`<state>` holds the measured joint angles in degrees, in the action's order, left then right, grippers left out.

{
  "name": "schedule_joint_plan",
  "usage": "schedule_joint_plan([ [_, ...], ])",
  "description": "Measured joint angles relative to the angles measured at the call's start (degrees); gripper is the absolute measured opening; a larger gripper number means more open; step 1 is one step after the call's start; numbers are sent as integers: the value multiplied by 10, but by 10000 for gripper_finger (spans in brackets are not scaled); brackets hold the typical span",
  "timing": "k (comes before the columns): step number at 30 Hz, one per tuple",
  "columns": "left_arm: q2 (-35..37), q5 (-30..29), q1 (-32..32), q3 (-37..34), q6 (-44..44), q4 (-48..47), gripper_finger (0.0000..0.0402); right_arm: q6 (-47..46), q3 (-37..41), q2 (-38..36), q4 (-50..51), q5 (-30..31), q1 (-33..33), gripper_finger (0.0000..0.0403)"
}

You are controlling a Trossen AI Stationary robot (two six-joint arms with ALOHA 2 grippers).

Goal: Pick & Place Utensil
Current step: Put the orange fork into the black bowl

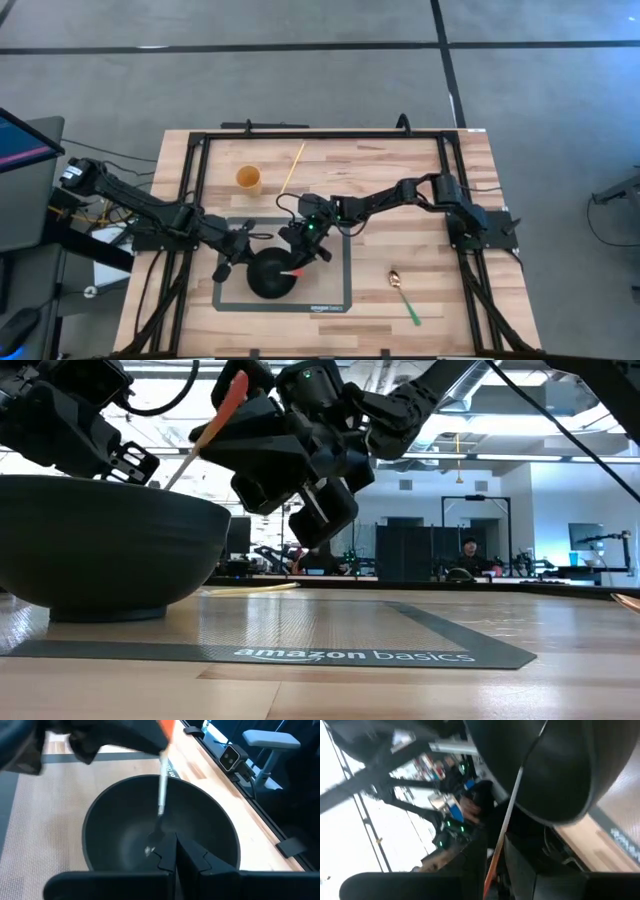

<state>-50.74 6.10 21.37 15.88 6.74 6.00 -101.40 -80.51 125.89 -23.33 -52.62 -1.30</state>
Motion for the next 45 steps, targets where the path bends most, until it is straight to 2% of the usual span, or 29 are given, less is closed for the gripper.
schedule_joint_plan([
  [5,0,-1,0,0,0,0,4,30,0,0,5,-14,-7,60],
  [12,0,0,0,0,26,0,4,58,0,0,64,16,5,60],
  [17,0,-1,0,0,27,0,4,96,0,0,59,17,7,60],
  [22,0,-1,0,-2,31,-1,6,105,0,0,3,21,22,60],
  [27,0,-16,0,-31,72,-7,5,115,0,0,1,16,30,60],
  [30,0,-35,0,-35,71,-4,6,124,0,0,-2,14,32,60],
  [33,0,-36,0,-35,70,-3,7,153,0,-3,-31,-3,36,60],
  [37,0,-36,0,-35,69,1,7,167,1,-23,-71,4,42,60],
  [41,0,-36,0,-35,69,5,7,269,0,-71,-62,15,45,60],
  [45,1,-36,0,-35,71,9,7,394,0,-141,43,32,38,60],
])
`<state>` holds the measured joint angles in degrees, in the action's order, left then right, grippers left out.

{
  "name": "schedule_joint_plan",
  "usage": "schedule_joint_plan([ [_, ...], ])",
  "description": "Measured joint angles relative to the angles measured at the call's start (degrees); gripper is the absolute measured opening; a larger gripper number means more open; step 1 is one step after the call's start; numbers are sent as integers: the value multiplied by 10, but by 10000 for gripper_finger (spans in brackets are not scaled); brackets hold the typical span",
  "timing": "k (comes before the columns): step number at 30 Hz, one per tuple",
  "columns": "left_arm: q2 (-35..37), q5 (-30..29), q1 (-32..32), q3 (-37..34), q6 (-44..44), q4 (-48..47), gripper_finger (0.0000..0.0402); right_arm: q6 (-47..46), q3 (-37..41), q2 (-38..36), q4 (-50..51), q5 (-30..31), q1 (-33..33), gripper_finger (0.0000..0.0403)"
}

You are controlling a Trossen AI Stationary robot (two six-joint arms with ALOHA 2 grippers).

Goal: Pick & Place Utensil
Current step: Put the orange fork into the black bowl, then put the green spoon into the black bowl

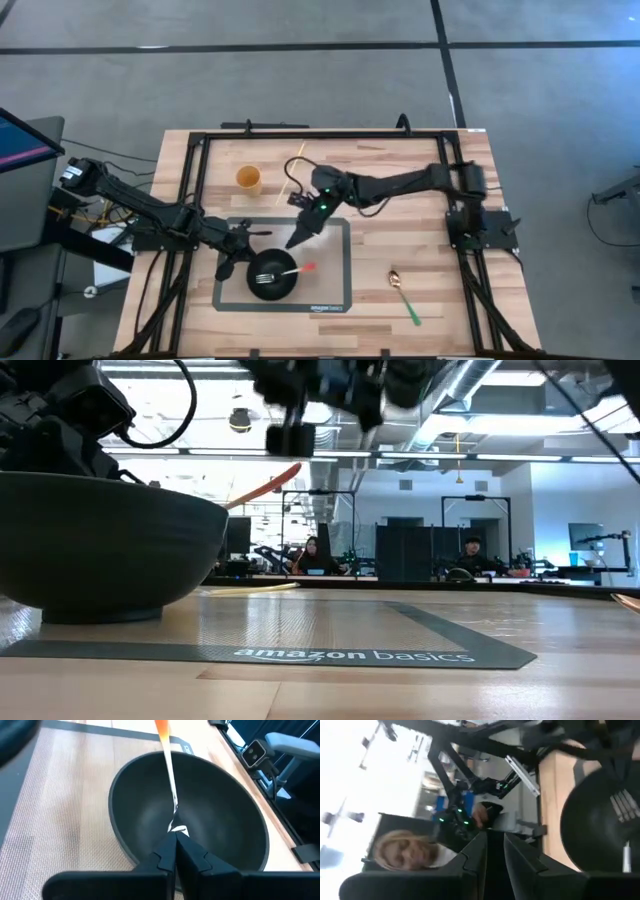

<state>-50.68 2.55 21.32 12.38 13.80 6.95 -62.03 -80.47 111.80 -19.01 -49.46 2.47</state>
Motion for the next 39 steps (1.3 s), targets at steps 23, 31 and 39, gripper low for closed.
schedule_joint_plan([
  [23,1,13,-43,0,-30,256,29,-63,145,-290,760,534,-255,60],
  [31,1,16,-88,16,-42,263,67,-258,227,-270,693,448,-365,60],
  [39,8,22,-117,19,-62,268,73,-326,242,-187,609,448,-443,66],
])
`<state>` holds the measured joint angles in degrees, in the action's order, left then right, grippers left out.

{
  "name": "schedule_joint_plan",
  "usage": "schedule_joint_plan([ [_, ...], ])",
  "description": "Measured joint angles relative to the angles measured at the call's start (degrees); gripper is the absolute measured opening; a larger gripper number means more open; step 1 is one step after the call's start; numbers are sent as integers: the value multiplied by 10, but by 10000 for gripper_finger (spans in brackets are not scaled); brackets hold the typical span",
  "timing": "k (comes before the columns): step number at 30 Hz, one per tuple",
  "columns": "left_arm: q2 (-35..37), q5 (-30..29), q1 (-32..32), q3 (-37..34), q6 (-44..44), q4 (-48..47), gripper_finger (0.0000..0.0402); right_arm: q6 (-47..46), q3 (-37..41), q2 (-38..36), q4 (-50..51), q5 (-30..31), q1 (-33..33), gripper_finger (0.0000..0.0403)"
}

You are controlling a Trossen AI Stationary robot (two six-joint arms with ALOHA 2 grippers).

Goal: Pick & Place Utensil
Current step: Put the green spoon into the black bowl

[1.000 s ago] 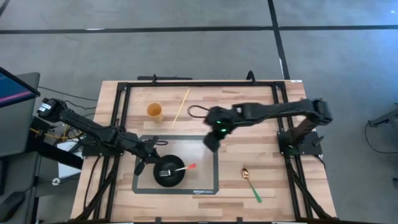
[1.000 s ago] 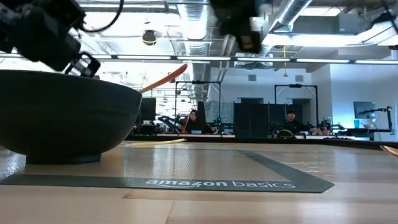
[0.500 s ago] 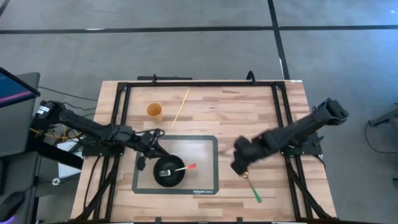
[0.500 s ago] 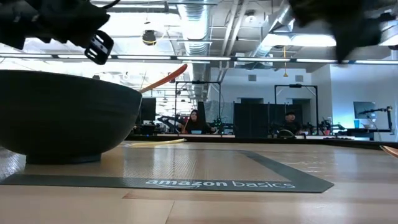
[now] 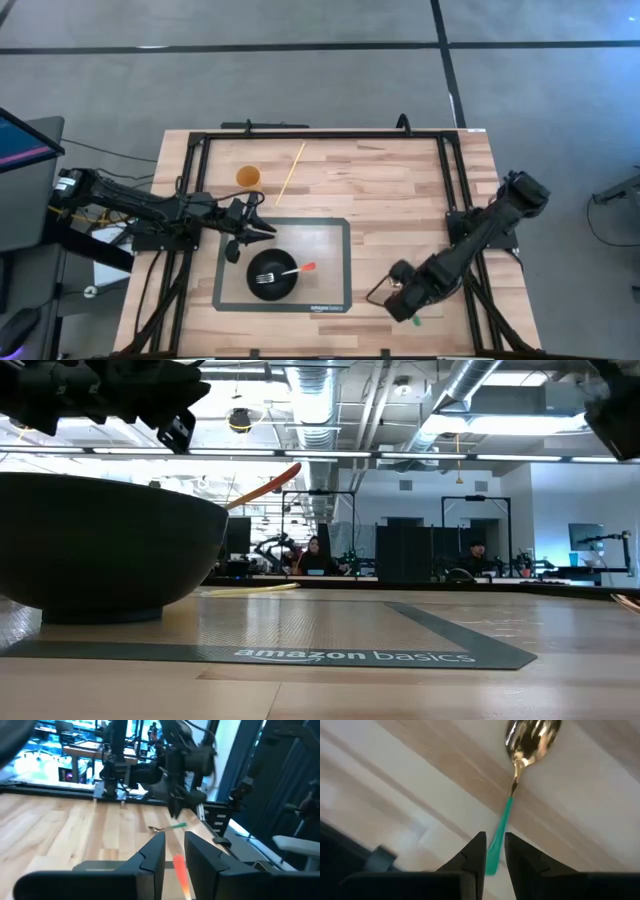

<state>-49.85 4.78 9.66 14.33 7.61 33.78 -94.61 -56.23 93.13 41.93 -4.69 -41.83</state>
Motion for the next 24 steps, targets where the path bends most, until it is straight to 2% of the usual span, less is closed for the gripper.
schedule_joint_plan([
  [6,6,2,-20,15,-56,9,67,-12,-2,72,-3,-11,12,71],
  [11,10,2,-32,36,-64,12,67,-10,-4,85,-9,-30,26,71],
  [16,13,2,-38,41,-76,12,62,-13,-5,89,-4,-17,21,70],
  [19,13,2,-38,41,-74,11,61,-10,-5,92,-3,-14,21,55],
  [22,13,2,-36,41,-74,11,61,-7,-6,89,-4,-14,21,17],
  [24,13,2,-36,41,-74,11,60,10,-10,83,0,-9,22,9],
])
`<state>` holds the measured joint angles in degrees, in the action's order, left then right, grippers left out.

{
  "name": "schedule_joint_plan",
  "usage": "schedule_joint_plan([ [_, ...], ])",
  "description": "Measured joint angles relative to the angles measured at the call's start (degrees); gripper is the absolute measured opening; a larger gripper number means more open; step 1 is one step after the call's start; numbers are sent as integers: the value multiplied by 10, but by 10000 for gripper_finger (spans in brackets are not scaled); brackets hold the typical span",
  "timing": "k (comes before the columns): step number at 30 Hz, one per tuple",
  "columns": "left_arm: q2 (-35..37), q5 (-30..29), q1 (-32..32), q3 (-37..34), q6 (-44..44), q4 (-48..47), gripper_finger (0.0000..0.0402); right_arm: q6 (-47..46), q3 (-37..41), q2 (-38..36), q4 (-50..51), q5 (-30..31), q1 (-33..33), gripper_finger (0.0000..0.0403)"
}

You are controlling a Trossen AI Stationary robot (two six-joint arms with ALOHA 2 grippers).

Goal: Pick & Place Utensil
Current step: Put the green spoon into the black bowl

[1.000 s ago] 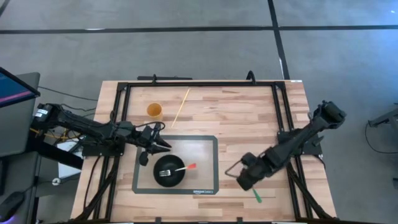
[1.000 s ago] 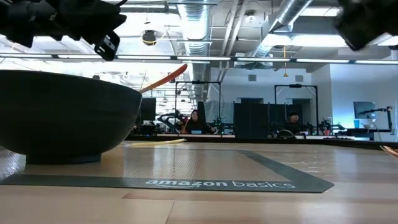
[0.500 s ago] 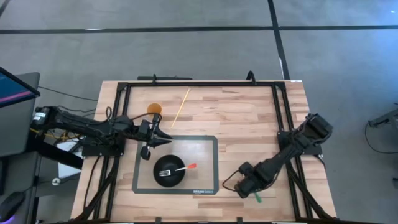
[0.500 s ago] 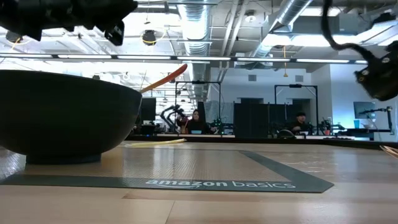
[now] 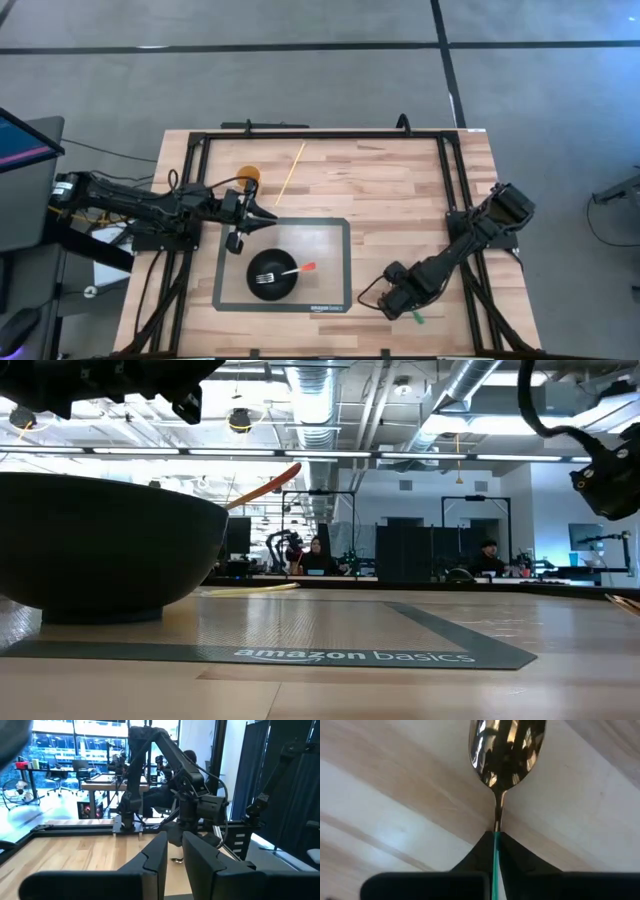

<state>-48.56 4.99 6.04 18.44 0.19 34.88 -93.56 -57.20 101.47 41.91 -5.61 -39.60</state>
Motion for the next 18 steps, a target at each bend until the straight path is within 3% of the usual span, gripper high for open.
schedule_joint_plan([
  [3,0,0,0,0,0,0,61,18,-18,-20,-2,11,10,12],
  [10,0,2,0,0,1,-1,58,82,-78,-82,-8,137,48,4],
  [12,0,31,0,0,6,-1,58,122,-99,-92,-7,157,65,3],
  [16,0,144,7,-9,27,-39,58,212,-150,-100,-6,162,110,3],
  [18,-1,164,20,-19,35,-68,55,274,-181,-99,-7,156,135,2],
])
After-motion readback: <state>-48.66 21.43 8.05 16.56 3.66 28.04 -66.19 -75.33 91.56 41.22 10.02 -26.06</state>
